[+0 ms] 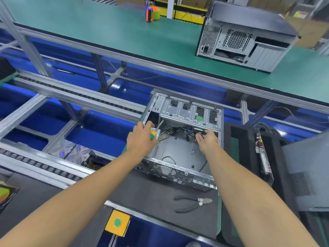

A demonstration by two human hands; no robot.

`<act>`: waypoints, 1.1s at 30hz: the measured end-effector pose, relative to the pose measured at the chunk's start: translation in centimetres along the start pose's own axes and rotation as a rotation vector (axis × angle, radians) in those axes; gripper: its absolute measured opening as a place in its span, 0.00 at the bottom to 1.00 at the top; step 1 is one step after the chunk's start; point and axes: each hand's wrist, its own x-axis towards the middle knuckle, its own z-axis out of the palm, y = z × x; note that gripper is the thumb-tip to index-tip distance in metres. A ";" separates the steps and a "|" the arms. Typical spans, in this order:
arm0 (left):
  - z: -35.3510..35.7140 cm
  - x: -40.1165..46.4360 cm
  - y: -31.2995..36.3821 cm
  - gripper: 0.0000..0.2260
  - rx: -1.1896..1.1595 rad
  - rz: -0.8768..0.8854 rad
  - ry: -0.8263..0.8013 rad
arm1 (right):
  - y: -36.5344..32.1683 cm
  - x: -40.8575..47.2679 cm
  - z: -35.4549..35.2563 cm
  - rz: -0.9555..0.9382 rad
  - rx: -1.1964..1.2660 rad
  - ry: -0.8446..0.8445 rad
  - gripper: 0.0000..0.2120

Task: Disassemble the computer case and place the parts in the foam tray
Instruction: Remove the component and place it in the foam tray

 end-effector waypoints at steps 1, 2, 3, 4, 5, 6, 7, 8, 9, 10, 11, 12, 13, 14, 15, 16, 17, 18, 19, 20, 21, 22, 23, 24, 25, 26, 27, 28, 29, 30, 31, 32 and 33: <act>0.0 0.1 -0.1 0.19 -0.002 0.001 -0.002 | 0.0 0.1 0.0 0.010 -0.013 0.002 0.08; 0.1 0.1 -0.2 0.19 -0.009 0.000 -0.004 | 0.0 0.2 -0.1 0.015 -0.022 0.005 0.07; 0.1 0.1 -0.3 0.19 -0.015 -0.003 -0.003 | 0.1 0.3 -0.1 0.014 -0.017 0.007 0.06; 0.2 0.0 -0.3 0.20 -0.018 -0.004 -0.003 | 0.2 0.5 -0.2 0.006 0.003 0.001 0.05; 0.2 0.0 -0.4 0.20 -0.017 -0.003 -0.006 | 0.4 0.6 -0.2 -0.004 0.038 -0.011 0.07; 0.2 0.0 -0.4 0.21 -0.016 0.000 -0.011 | 0.7 0.7 -0.4 -0.014 0.067 -0.019 0.10; 0.2 0.0 -0.3 0.21 -0.014 0.003 -0.015 | 0.9 0.8 -0.5 -0.018 0.076 -0.026 0.12; 0.2 0.0 -0.3 0.21 -0.012 0.004 -0.018 | 1.0 0.7 -0.6 -0.020 0.066 -0.026 0.12; 0.3 -0.1 -0.2 0.22 -0.015 0.004 -0.019 | 1.1 0.6 -0.7 -0.019 0.059 -0.017 0.12; 0.3 -0.1 -0.2 0.22 -0.023 0.004 -0.018 | 1.2 0.5 -0.6 -0.019 0.059 0.001 0.11; 0.3 -0.1 -0.2 0.22 -0.032 0.006 -0.018 | 1.3 0.3 -0.5 -0.025 0.060 0.026 0.11; 0.3 -0.1 -0.1 0.22 -0.039 0.009 -0.018 | 1.4 0.1 -0.4 -0.039 0.056 0.057 0.10; 0.3 -0.1 -0.1 0.23 -0.040 0.013 -0.020 | 1.6 -0.1 -0.3 -0.056 0.044 0.090 0.11; 0.3 -0.1 0.0 0.23 -0.036 0.018 -0.020 | 1.8 -0.3 -0.3 -0.072 0.025 0.122 0.12; 0.2 -0.1 0.0 0.24 -0.032 0.023 -0.014 | 2.1 -0.5 -0.3 -0.085 0.006 0.144 0.13; 0.2 -0.1 0.1 0.24 -0.031 0.031 0.003 | 2.3 -0.7 -0.4 -0.096 -0.009 0.159 0.12; 0.1 -0.1 0.2 0.24 -0.031 0.045 0.034 | 2.5 -0.9 -0.7 -0.103 -0.020 0.168 0.11; 0.1 -0.2 0.4 0.24 -0.035 0.069 0.076 | 2.7 -1.1 -1.0 -0.106 -0.026 0.171 0.10; 0.0 -0.3 0.5 0.23 -0.040 0.097 0.126 | 2.9 -1.5 -1.3 -0.101 -0.029 0.161 0.08; -0.1 -0.4 0.6 0.23 -0.049 0.124 0.174 | 3.0 -1.9 -1.5 -0.095 -0.032 0.145 0.07; -0.2 -0.4 0.7 0.23 -0.061 0.147 0.211 | 3.1 -2.2 -1.8 -0.095 -0.030 0.132 0.06; -0.3 -0.3 0.7 0.24 -0.079 0.164 0.236 | 3.2 -2.4 -2.0 -0.096 -0.026 0.123 0.06; -0.4 -0.3 0.8 0.24 -0.099 0.176 0.255 | 3.1 -2.6 -2.1 -0.093 -0.021 0.114 0.06; -0.5 -0.4 0.9 0.25 -0.124 0.184 0.273 | 3.1 -2.8 -2.3 -0.085 -0.016 0.106 0.06; -0.6 -0.5 1.0 0.25 -0.154 0.193 0.291 | 3.1 -2.8 -2.6 -0.077 -0.012 0.097 0.07; -0.6 -0.7 1.1 0.24 -0.185 0.206 0.310 | 3.1 -2.9 -2.9 -0.067 -0.015 0.085 0.07; -0.6 -1.0 1.2 0.23 -0.207 0.219 0.331 | 3.1 -3.1 -3.1 -0.055 -0.023 0.077 0.06; -0.5 -1.4 1.3 0.21 -0.214 0.230 0.350 | 3.2 -3.4 -3.2 -0.043 -0.027 0.077 0.05; -0.4 -1.9 1.4 0.19 -0.211 0.241 0.366 | 3.4 -3.6 -3.3 -0.033 -0.023 0.079 0.04; -0.3 -2.4 1.5 0.18 -0.204 0.263 0.376 | 3.8 -3.8 -3.2 -0.020 -0.006 0.080 0.06; -0.2 -2.8 1.5 0.17 -0.196 0.298 0.377 | 4.2 -4.0 -3.2 -0.008 0.020 0.071 0.08; 0.1 -3.2 1.7 0.17 -0.192 0.338 0.364 | 4.5 -4.3 -3.0 -0.002 0.040 0.056 0.10; 0.2 -3.5 1.8 0.17 -0.195 0.367 0.335 | 4.8 -4.6 -2.9 0.003 0.045 0.039 0.11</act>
